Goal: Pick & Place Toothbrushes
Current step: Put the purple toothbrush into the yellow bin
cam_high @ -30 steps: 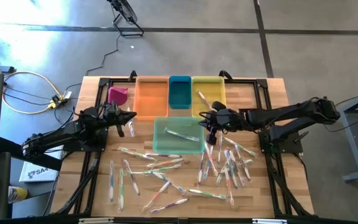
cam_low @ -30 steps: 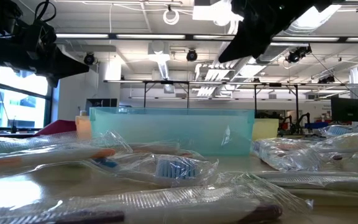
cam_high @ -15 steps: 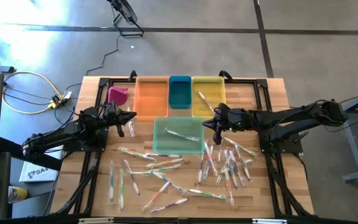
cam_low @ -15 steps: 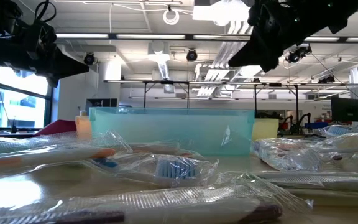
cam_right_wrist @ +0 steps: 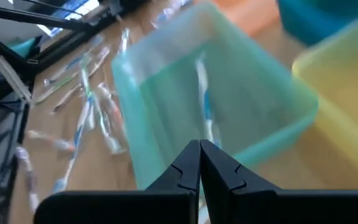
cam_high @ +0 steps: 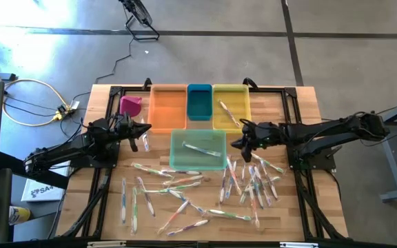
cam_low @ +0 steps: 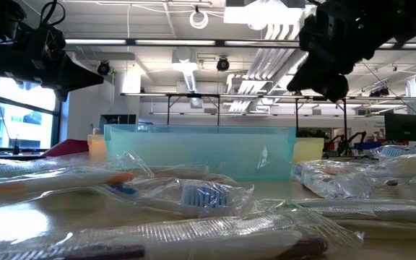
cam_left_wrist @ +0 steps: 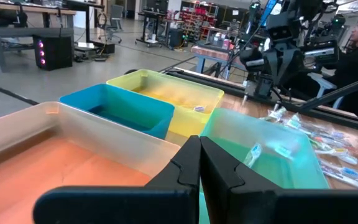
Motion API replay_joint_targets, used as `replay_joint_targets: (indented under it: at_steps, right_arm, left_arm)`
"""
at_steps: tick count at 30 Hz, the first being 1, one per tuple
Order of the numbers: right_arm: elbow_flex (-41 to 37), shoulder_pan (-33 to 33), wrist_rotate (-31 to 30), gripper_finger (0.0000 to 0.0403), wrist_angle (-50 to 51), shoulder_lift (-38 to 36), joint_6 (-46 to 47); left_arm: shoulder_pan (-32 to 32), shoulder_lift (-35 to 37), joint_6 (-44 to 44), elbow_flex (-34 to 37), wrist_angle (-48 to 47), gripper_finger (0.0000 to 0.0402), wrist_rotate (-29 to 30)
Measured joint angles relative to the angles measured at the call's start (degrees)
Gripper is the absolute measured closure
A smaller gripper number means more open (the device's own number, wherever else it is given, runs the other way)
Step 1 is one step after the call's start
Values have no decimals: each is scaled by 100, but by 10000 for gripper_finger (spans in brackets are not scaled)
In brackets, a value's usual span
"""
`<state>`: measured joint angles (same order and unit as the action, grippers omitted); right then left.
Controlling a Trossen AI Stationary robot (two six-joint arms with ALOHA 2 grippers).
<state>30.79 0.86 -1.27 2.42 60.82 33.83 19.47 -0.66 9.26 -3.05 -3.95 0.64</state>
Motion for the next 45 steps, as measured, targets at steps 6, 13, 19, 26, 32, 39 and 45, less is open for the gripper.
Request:
replay_joint_targets:
  at_steps: [6,13,19,26,32,39,45]
  right_arm:
    - [20,2,4,400,774,0,639]
    - [445,-9,0,400,1639,2,704]
    - [731,-9,-27,400,2426,2,700]
    - [741,-9,-25,400,3632,2,1418]
    - [741,-9,169,400,4290,2,1933]
    - [741,-11,462,400,4421,2,2199]
    - [741,-11,362,400,4747,103,2464]
  left_arm:
    - [1,0,0,0,0,402,0]
    - [1,1,0,0,0,402,0]
    - [1,1,-37,0,0,402,0]
    - [1,1,-44,0,0,402,0]
    - [1,1,-44,0,0,402,0]
    - [2,1,-44,0,0,402,0]
    - [-1,1,-44,0,0,402,0]
